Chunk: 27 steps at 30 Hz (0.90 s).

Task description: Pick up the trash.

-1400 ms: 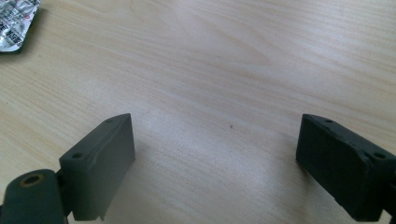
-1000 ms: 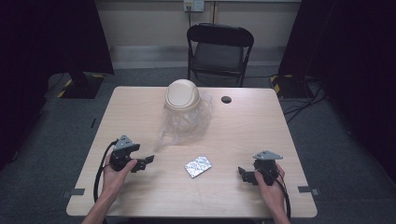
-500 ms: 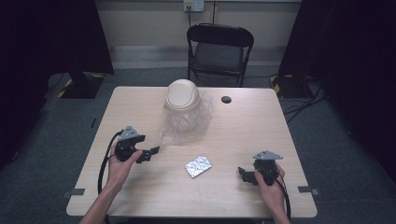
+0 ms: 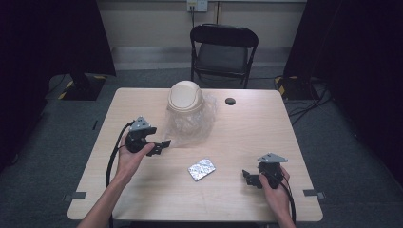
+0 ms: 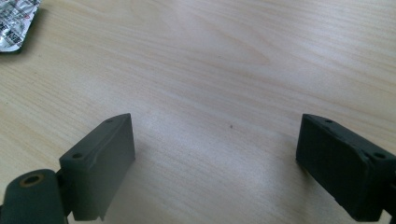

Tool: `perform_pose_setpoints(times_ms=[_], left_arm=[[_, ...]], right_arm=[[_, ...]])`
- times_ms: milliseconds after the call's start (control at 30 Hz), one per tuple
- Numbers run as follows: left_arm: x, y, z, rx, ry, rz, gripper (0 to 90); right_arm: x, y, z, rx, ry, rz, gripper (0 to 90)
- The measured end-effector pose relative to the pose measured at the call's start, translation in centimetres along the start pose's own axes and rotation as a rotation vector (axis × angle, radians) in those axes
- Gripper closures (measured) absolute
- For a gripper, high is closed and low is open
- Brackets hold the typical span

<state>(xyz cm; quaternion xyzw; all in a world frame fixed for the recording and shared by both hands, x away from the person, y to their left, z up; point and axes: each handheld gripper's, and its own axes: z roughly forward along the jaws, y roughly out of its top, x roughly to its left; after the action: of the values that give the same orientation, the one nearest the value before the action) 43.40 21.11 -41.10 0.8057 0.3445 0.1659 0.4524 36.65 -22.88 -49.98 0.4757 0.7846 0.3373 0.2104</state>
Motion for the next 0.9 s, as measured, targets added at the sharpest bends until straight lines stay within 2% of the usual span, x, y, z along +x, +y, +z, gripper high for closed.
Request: perform_pose_setpoints(times_ms=[367, 433, 600, 767, 867, 900], left_arm=[[0.7, 3.3, 0.9, -0.050, -0.017, 0.022, 17.4], [0.8, 4.3, 1.4, -0.055, -0.021, 0.031, 17.4], [0.9, 6.0, 2.6, -0.058, -0.027, 0.058, 17.4], [1.4, 7.0, 3.4, -0.066, -0.041, 0.049, 17.4], [1.4, 7.5, 3.6, -0.063, -0.038, 0.065, 17.3], [1.4, 8.1, 3.8, -0.063, -0.039, 0.077, 17.4]], right_arm=[[0.0, 0.0, 0.0, 0.000, 0.000, 0.000, 10.5], [0.0, 0.0, 0.0, 0.001, 0.000, 0.002, 10.5], [0.0, 0.0, 0.0, 0.000, 0.000, 0.000, 10.5], [0.0, 0.0, 0.0, 0.001, -0.001, 0.001, 10.5], [0.0, 0.0, 0.0, 0.001, -0.001, 0.001, 10.5], [0.0, 0.0, 0.0, 0.001, -0.001, 0.001, 10.5]])
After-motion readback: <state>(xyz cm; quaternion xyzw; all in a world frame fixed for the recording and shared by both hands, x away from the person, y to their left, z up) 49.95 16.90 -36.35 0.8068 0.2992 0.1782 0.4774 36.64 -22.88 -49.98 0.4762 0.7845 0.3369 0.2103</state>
